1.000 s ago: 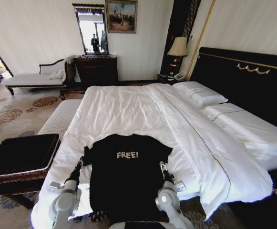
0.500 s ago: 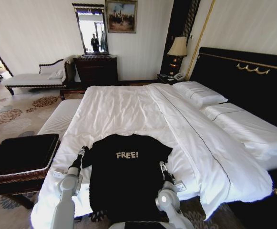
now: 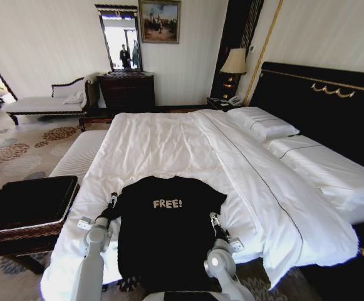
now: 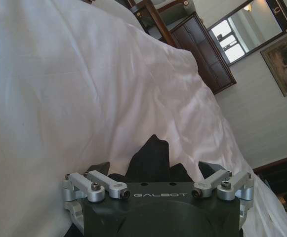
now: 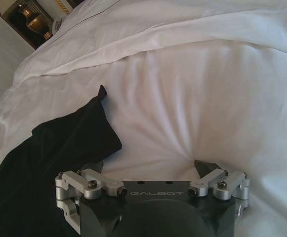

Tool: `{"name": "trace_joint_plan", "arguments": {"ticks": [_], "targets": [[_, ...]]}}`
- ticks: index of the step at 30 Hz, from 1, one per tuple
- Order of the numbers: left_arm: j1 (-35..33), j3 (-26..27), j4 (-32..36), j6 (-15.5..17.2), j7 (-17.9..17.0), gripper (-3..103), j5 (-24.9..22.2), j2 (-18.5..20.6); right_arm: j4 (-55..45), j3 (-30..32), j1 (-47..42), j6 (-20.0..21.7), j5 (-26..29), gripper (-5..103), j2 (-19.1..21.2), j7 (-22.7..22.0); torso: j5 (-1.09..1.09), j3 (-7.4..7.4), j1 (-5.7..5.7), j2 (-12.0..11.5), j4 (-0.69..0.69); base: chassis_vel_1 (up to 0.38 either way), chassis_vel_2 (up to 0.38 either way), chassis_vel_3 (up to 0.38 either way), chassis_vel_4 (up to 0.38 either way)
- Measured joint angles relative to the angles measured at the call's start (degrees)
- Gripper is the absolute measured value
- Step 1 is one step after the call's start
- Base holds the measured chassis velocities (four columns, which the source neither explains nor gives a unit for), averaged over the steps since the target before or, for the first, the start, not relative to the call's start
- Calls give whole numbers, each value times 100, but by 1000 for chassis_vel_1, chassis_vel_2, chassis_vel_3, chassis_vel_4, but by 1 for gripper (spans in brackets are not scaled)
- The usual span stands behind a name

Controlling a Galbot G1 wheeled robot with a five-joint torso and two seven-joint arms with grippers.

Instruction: Fold the clothes on the bed and place them into the basket.

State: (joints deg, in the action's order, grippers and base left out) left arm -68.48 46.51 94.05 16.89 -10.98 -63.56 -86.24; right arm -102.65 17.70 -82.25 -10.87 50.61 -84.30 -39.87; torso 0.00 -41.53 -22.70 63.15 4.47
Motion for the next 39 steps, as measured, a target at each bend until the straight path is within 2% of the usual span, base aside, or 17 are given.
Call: {"name": "trace_joint_plan", "arguments": {"ticks": [3, 8, 12, 23, 33, 36, 39], "targets": [[-8, -20, 13, -5, 6, 103, -126, -33, 10, 0, -2, 1, 0, 100, 10, 0, 0, 0, 0, 0, -1, 0, 0, 0, 0], [-103, -108, 184, 116, 6, 97, -361, -151, 16, -4, -13, 2, -4, 100, 5, 0, 0, 0, 0, 0, 0, 0, 0, 0, 0], [-153, -117, 277, 121, 6, 100, -390, -218, 17, -11, -20, 1, -18, 100, -5, -1, 0, 0, 0, 0, 0, 0, 0, 0, 0], [-224, 92, 680, -23, 84, 100, -977, -169, 63, -96, -21, 1, -81, 100, -8, -21, -1, 0, 0, 0, 1, 0, 0, 0, 0], [-399, 119, 1439, -44, 46, 100, -1204, -147, 65, -161, -3, 28, -128, 100, -35, -66, 0, 0, 0, 1, 0, 0, 0, 0, 0], [-620, 215, 1861, -44, -25, 100, -1266, -78, 78, -146, -6, 33, -128, 100, -31, -64, 1, 0, 0, 1, -2, 0, 0, 0, 0], [-757, 362, 1981, -44, -40, 100, -1282, -11, 84, -135, -6, 34, -128, 100, -32, -63, 1, 0, 1, 1, -3, 0, 0, 0, 0]]}}
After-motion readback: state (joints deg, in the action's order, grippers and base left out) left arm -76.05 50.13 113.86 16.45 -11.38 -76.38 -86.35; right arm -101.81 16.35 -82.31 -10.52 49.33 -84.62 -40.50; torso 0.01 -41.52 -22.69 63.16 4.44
